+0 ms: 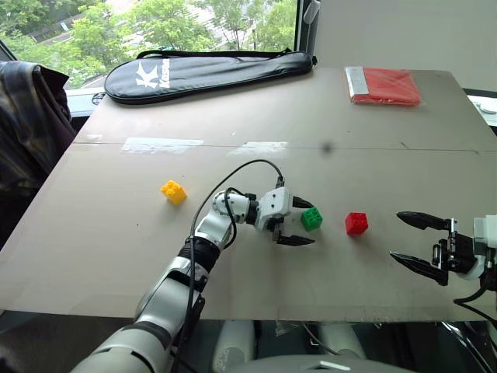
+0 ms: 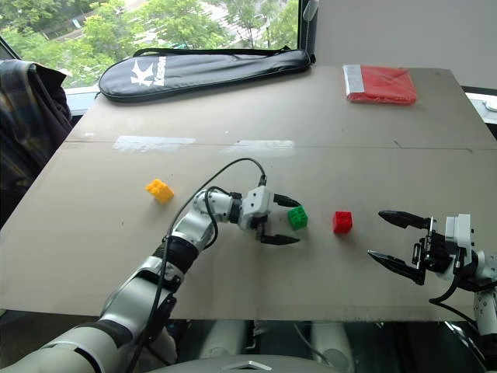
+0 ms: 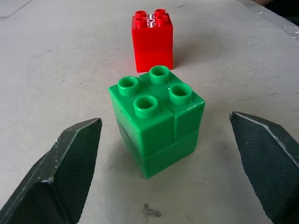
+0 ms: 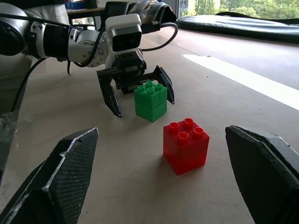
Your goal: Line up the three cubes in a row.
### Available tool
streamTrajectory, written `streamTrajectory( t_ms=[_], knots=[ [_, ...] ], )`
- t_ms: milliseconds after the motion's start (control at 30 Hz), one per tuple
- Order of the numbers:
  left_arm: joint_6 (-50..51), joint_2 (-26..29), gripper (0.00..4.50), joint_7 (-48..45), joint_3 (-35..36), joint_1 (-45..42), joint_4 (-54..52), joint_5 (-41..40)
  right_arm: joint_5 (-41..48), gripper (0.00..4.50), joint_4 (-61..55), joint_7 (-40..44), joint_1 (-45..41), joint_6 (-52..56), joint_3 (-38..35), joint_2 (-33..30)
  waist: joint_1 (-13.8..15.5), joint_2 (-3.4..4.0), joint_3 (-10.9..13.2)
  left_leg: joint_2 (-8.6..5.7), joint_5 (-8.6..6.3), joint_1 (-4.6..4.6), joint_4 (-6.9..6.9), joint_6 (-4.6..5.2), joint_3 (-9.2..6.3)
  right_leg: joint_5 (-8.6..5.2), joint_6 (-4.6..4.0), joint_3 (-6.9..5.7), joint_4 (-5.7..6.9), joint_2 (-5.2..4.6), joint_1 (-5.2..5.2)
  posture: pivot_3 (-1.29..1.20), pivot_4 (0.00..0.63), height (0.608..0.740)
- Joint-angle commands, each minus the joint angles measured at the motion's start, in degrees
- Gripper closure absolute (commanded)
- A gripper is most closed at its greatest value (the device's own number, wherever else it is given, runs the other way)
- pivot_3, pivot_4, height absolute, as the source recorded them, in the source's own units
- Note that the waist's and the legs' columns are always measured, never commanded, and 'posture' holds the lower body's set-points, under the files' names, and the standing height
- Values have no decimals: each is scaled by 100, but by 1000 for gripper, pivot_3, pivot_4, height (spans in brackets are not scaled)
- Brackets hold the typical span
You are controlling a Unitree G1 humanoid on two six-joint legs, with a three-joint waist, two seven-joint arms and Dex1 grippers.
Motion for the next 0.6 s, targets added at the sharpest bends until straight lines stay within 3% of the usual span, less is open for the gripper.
streamTrajectory(
  t_ms=[33,400,600],
  knots=[
    [165,-1,33,434,140,-35,-181,163,47,0,-147,-48,-15,-58,-145,-3,-1,0,0,0,0,0,0,0,0,0,0,0,0,0,0,0,150,708],
    [3079,105,33,1535,192,1477,-3548,-249,42,0,-273,-173,72,-72,-136,44,-3,3,-1,4,0,-1,-5,0,-7,-1,1,-2,1,-1,-1,0,150,708],
    [3473,-101,33,2511,-5,1682,-3888,264,19,0,-262,-208,0,-85,-143,42,0,4,-2,1,1,6,7,0,-5,0,1,-1,4,-1,5,0,150,708]
  ],
)
